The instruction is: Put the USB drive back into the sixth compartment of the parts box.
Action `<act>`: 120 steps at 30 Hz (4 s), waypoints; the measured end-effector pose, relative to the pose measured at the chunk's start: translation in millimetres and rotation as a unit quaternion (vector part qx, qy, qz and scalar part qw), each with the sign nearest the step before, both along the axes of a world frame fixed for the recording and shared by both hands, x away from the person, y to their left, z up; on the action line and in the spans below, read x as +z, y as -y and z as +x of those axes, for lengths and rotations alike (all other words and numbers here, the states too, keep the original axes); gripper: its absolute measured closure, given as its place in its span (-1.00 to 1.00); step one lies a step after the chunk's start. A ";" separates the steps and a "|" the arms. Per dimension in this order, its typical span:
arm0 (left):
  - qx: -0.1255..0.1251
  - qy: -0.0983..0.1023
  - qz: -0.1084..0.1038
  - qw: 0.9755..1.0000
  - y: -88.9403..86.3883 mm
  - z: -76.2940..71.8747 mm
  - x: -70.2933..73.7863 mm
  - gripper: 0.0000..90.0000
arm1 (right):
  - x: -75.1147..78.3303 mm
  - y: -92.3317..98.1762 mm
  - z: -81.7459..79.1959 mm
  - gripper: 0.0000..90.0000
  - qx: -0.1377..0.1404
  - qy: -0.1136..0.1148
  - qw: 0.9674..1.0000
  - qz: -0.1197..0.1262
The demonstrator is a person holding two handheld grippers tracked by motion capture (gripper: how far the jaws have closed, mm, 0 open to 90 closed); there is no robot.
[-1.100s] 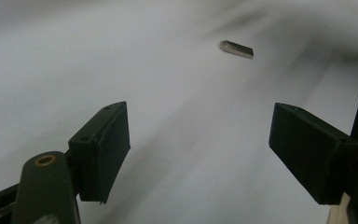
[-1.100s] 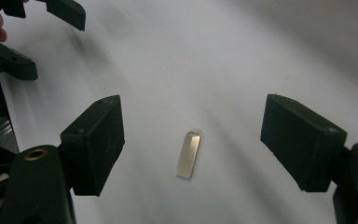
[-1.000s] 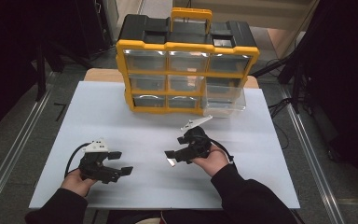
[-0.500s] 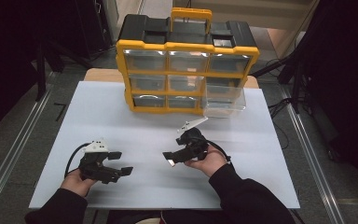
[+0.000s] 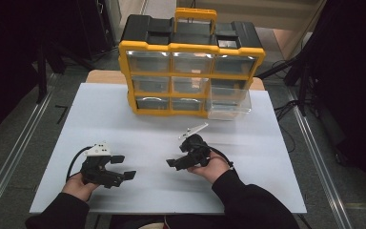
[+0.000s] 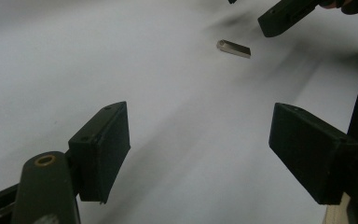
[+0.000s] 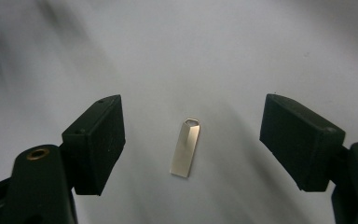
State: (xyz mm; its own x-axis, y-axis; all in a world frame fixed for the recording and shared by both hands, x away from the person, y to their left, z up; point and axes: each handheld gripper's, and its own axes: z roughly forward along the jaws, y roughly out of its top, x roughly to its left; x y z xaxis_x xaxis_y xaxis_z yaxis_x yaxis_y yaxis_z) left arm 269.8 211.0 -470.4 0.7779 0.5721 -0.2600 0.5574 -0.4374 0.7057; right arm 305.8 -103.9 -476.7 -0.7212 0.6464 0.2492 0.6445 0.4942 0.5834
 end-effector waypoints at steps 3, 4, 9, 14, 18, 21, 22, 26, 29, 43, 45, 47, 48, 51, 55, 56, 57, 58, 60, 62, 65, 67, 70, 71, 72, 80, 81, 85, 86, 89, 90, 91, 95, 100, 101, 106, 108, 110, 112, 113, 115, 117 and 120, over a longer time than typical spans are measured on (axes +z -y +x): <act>0.000 0.000 0.000 1.000 -0.2 0.0 0.1 -0.52 | -2.6 -1.0 -0.8 -0.52 -0.003 -0.007 1.000 -0.003; 0.000 0.000 0.000 1.000 -0.2 0.0 0.1 -0.52 | -3.8 -1.0 -0.5 -0.51 -0.001 -0.006 1.000 -0.004; -0.001 0.000 0.001 1.000 -0.3 0.0 0.4 -0.52 | -7.9 -3.3 -1.0 -0.49 0.001 -0.013 1.000 -0.012; -0.003 -0.001 0.002 1.000 0.2 -0.5 0.3 -0.52 | -12.0 -6.2 -2.8 -0.45 0.007 -0.013 1.000 -0.018; -0.003 0.000 0.002 1.000 0.1 -0.5 0.5 -0.52 | -15.9 -8.2 -4.2 -0.38 0.007 -0.017 1.000 -0.024; -0.003 -0.001 -0.002 1.000 -0.2 -0.5 0.4 -0.52 | -18.4 -10.1 -5.8 -0.32 0.007 -0.019 0.999 -0.029; -0.003 -0.001 -0.001 1.000 -0.2 -0.5 0.4 -0.52 | -19.1 -10.9 -6.6 -0.31 0.005 -0.016 0.999 -0.029; -0.005 -0.002 0.000 1.000 0.9 -0.8 -0.1 -0.52 | -19.4 -11.1 -8.9 -0.20 0.000 -0.008 0.999 -0.035; -0.005 -0.002 -0.001 1.000 0.6 -0.6 0.0 -0.52 | -19.8 -11.4 -10.9 -0.10 -0.003 0.001 0.999 -0.038; -0.005 -0.004 -0.002 1.000 1.0 -0.9 0.1 -0.52 | -20.1 -14.9 -18.1 0.54 -0.021 0.021 0.998 -0.058; -0.005 -0.003 -0.002 1.000 1.3 -1.0 0.0 -0.52 | -20.4 -14.1 -17.1 0.62 -0.029 0.017 0.998 -0.056; -0.005 -0.003 0.000 1.000 1.2 -0.9 0.0 -0.52 | -20.0 -13.1 -15.9 0.68 -0.035 0.007 0.998 -0.054; -0.004 -0.003 0.000 1.000 1.1 -0.9 0.1 -0.52 | -19.9 -12.3 -14.6 0.68 -0.039 -0.001 0.998 -0.050; -0.005 -0.003 0.000 1.000 0.7 -0.7 0.2 -0.52 | -19.7 -12.6 -14.7 0.69 -0.036 0.001 0.998 -0.052; -0.005 -0.003 -0.001 1.000 0.7 -0.8 0.3 -0.52 | -19.6 -11.8 -14.0 0.69 -0.032 0.000 0.998 -0.050; -0.005 -0.003 -0.001 1.000 0.6 -0.8 0.4 -0.52 | -19.7 -10.9 -13.1 0.69 -0.029 -0.001 0.998 -0.050; -0.005 -0.003 -0.001 1.000 0.6 -0.8 0.4 -0.52 | -19.5 -10.3 -12.4 0.69 -0.029 -0.004 0.998 -0.048; -0.005 -0.003 -0.001 1.000 0.4 -0.9 0.5 -0.52 | -19.4 -9.9 -12.1 0.69 -0.029 -0.007 0.998 -0.047; -0.005 -0.003 -0.001 1.000 0.2 -0.8 0.6 -0.52 | -19.0 -9.3 -11.0 0.69 -0.025 -0.010 0.999 -0.044; -0.004 -0.003 0.000 1.000 0.2 -0.8 0.7 -0.52 | -17.9 -9.3 -10.4 0.69 -0.027 -0.019 0.999 -0.043; -0.004 -0.002 0.000 1.000 0.1 -0.6 0.7 -0.52 | -15.2 -8.3 -10.3 0.69 -0.023 -0.018 0.999 -0.041; -0.004 -0.002 -0.002 1.000 0.1 -0.7 0.6 -0.52 | -12.2 -7.4 -10.4 0.69 -0.023 -0.020 0.999 -0.035; -0.004 -0.002 -0.003 1.000 0.0 -0.5 0.6 -0.52 | -7.2 -5.0 -9.9 0.69 -0.021 -0.021 0.999 -0.021; -0.004 -0.002 -0.002 1.000 0.1 -0.5 0.5 -0.52 | -5.4 -4.5 -9.8 0.69 -0.021 -0.020 0.999 -0.019; -0.004 -0.002 -0.002 1.000 0.1 -0.5 0.6 -0.52 | -3.6 -3.5 -9.8 0.69 -0.021 -0.020 0.999 -0.020; -0.003 -0.001 -0.002 1.000 0.7 -0.7 0.8 -0.52 | 9.0 5.2 -8.4 0.69 -0.025 -0.024 0.999 -0.004; -0.003 -0.001 -0.003 1.000 0.7 -0.5 0.7 -0.52 | 10.7 6.5 -8.5 0.69 -0.026 -0.026 0.999 -0.003; -0.002 -0.001 -0.003 1.000 0.4 -0.4 0.8 -0.52 | 16.8 13.2 -6.5 0.69 -0.021 -0.037 0.999 0.010; -0.002 -0.001 -0.004 1.000 0.4 -0.4 0.7 -0.52 | 17.5 14.6 -5.6 0.69 -0.021 -0.036 0.999 0.012; -0.001 0.001 -0.004 1.000 0.5 -0.8 1.2 -0.52 | 20.5 17.8 -4.8 0.69 -0.025 -0.042 0.999 0.013; -0.001 0.000 -0.004 1.000 0.5 -0.8 1.2 -0.52 | 21.6 18.9 -4.6 0.69 -0.026 -0.041 0.999 0.012; 0.000 0.000 -0.004 1.000 0.6 -0.8 1.1 -0.52 | 22.3 19.8 -4.3 0.69 -0.025 -0.041 0.999 0.013; 0.000 0.001 -0.006 1.000 0.4 -0.5 1.1 -0.52 | 28.1 25.9 -2.7 0.69 -0.023 -0.049 0.998 0.023; -0.001 0.001 -0.005 1.000 0.2 -0.7 1.5 -0.52 | 35.4 31.8 -2.5 0.69 -0.026 -0.051 0.998 0.023; -0.001 0.001 -0.005 1.000 0.1 -0.7 1.5 -0.52 | 36.8 33.3 -2.1 0.69 -0.024 -0.050 0.998 0.024; 0.000 0.002 -0.004 1.000 0.2 -0.6 1.4 -0.52 | 42.7 36.3 -1.6 0.70 -0.022 -0.052 0.998 0.022; -0.001 0.001 -0.005 1.000 0.1 -0.7 1.5 -0.52 | 44.7 36.9 -1.7 0.70 -0.020 -0.055 0.998 0.020; 0.001 0.002 -0.004 1.000 0.3 -0.7 1.3 -0.52 | 47.0 37.9 -1.8 0.70 -0.020 -0.055 0.998 0.021; 0.000 0.001 -0.004 1.000 0.2 -0.9 1.3 -0.52 | 49.6 39.4 -1.6 0.70 -0.020 -0.056 0.998 0.022; -0.001 0.000 -0.005 1.000 0.1 -0.9 1.4 -0.52 | 50.9 40.4 -1.6 0.70 -0.020 -0.056 0.998 0.024; 0.000 0.001 -0.005 1.000 0.2 -0.7 1.1 -0.52 | 53.7 42.7 -1.5 0.70 -0.021 -0.055 0.998 0.025; 0.000 0.001 -0.003 1.000 0.3 -0.9 1.3 -0.52 | 56.1 45.2 -1.5 0.70 -0.021 -0.049 0.998 0.024; 0.000 0.001 -0.003 1.000 0.4 -1.0 1.4 -0.52 | 59.6 49.4 -1.6 0.70 -0.025 -0.046 0.998 0.026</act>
